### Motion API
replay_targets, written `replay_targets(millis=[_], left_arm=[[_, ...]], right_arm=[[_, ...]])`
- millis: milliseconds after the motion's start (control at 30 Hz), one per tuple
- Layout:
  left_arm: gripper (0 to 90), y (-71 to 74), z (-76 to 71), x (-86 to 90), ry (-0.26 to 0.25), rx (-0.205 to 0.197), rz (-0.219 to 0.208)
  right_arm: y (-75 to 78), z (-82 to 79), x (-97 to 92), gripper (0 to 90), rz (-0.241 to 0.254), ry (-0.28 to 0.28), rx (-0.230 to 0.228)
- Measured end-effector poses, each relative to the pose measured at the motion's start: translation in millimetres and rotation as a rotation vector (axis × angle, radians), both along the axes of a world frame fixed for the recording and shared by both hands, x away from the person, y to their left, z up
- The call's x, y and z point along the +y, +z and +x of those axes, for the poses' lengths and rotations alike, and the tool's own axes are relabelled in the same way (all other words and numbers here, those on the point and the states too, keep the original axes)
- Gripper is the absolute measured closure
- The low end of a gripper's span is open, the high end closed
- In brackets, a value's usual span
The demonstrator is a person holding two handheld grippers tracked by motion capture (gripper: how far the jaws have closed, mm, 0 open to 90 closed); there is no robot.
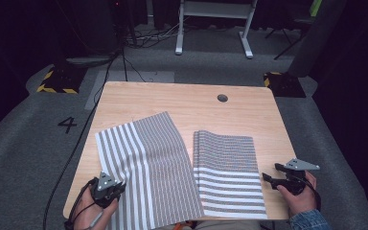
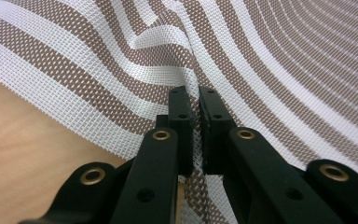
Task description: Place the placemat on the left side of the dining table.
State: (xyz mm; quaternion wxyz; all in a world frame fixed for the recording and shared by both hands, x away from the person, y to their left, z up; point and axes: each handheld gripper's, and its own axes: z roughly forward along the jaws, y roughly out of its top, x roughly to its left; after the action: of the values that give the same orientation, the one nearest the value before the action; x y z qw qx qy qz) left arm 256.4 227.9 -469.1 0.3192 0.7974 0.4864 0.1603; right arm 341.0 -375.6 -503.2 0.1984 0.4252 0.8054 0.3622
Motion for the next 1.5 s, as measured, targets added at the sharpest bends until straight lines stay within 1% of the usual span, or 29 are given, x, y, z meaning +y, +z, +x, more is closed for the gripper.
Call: replay_targets(millis=[67, 167, 200, 233, 300, 333, 400, 467, 567, 600, 700, 800, 867, 900, 933, 967, 1000, 1033, 1067, 1100, 1133, 1200, 1233, 1267, 1333, 1400, 1467, 1500], left_arm=[[86.1, 11.7, 3.4, 0.1, -0.016, -0.016, 0.019], [86.4, 29.3, 10.1, 0.7, -0.029, -0.053, 0.049], [86.4, 32.5, 12.2, 1.5, -0.031, -0.059, 0.054], [86.5, 36.5, 16.7, 3.2, -0.033, -0.072, 0.055], [86.5, 40.7, 24.7, 6.4, -0.035, -0.08, 0.054], [86.5, 41.7, 28.1, 7.8, -0.036, -0.086, 0.06], [86.6, 44.0, 36.8, 11.5, -0.038, -0.084, 0.058], [86.6, 46.9, 47.1, 16.0, -0.053, -0.088, 0.075], [86.7, 49.0, 60.0, 22.7, -0.045, -0.093, 0.087], [86.7, 48.9, 66.6, 26.6, -0.049, -0.091, 0.088], [86.6, 45.0, 84.1, 36.8, -0.048, -0.076, 0.077], [86.5, 41.1, 96.0, 44.9, -0.048, -0.07, 0.082], [85.4, 35.8, 104.4, 51.4, -0.035, -0.065, 0.067], [83.2, 32.7, 108.6, 55.4, -0.02, -0.075, 0.057], [75.5, 30.0, 111.5, 58.0, 0.006, -0.095, 0.047], [67.4, 26.8, 115.0, 61.5, 0.038, -0.127, 0.032], [54.0, 24.3, 117.6, 64.3, 0.076, -0.154, 0.02], [42.5, 23.4, 117.8, 64.6, 0.1, -0.166, 0.011], [37.7, 23.8, 116.8, 64.9, 0.099, -0.167, 0.017], [36.3, 24.0, 114.3, 62.1, 0.108, -0.17, 0.021], [35.2, 24.5, 110.0, 57.0, 0.1, -0.166, 0.032], [34.2, 24.5, 102.3, 46.5, 0.079, -0.155, 0.02], [34.3, 24.9, 95.8, 38.4, 0.052, -0.149, 0.021], [34.1, 24.9, 91.5, 32.5, 0.042, -0.15, 0.021], [33.7, 25.4, 79.3, 16.0, 0.01, -0.148, 0.014], [33.6, 23.6, 65.0, -5.1, -0.043, -0.154, -0.006], [32.8, 21.7, 54.0, -23.2, -0.073, -0.119, -0.011], [32.7, 19.4, 48.5, -32.5, -0.104, -0.118, -0.009]], right_arm=[[0.0, 0.0, 0.0, 26.1, 0.001, 0.0, 0.0], [0.1, 0.1, -0.2, 26.1, 0.0, 0.001, 0.001], [0.2, 0.0, -0.2, 26.1, 0.002, 0.0, 0.003], [0.2, 0.0, -0.2, 26.1, 0.002, 0.0, 0.003], [0.2, 0.0, -0.2, 26.1, 0.002, 0.001, 0.003], [0.2, 0.0, -0.2, 26.1, 0.002, 0.001, 0.003], [0.2, 0.0, -0.2, 26.1, 0.003, 0.001, 0.003], [0.1, 0.1, -0.2, 26.1, 0.002, 0.001, 0.002], [0.1, 0.1, -0.3, 26.1, 0.002, 0.002, 0.002], [0.1, 0.1, -0.3, 26.1, 0.002, 0.002, 0.002], [0.2, 0.0, -0.2, 26.1, 0.003, 0.001, 0.003], [0.1, 0.0, -0.3, 26.1, 0.003, 0.001, 0.003], [0.1, 0.1, -0.3, 26.1, 0.002, 0.002, 0.002], [0.1, 0.0, -0.2, 26.1, 0.003, 0.001, 0.003], [0.2, 0.0, -0.2, 26.1, 0.003, 0.001, 0.004], [0.1, 0.0, -0.2, 26.1, 0.003, 0.001, 0.003], [0.1, 0.1, -0.3, 26.1, 0.002, 0.002, 0.002], [0.1, 0.1, -0.2, 26.1, 0.002, 0.001, 0.002], [0.1, 0.0, -0.2, 26.1, 0.003, 0.001, 0.003], [0.1, 0.0, -0.2, 26.1, 0.003, 0.001, 0.003], [0.2, 0.0, -0.2, 26.1, 0.003, 0.001, 0.003], [0.2, 0.0, -0.2, 26.1, 0.003, 0.001, 0.003], [0.1, 0.0, -0.2, 26.1, 0.003, 0.001, 0.003], [0.1, 0.0, -0.2, 26.1, 0.003, 0.001, 0.003], [0.1, 0.0, -0.2, 26.1, 0.003, 0.001, 0.003], [0.1, 0.1, -0.2, 26.1, 0.001, 0.002, 0.002], [0.1, 0.1, -0.2, 26.1, 0.001, 0.001, 0.002], [0.2, 0.0, -0.2, 26.1, 0.003, 0.001, 0.004]])
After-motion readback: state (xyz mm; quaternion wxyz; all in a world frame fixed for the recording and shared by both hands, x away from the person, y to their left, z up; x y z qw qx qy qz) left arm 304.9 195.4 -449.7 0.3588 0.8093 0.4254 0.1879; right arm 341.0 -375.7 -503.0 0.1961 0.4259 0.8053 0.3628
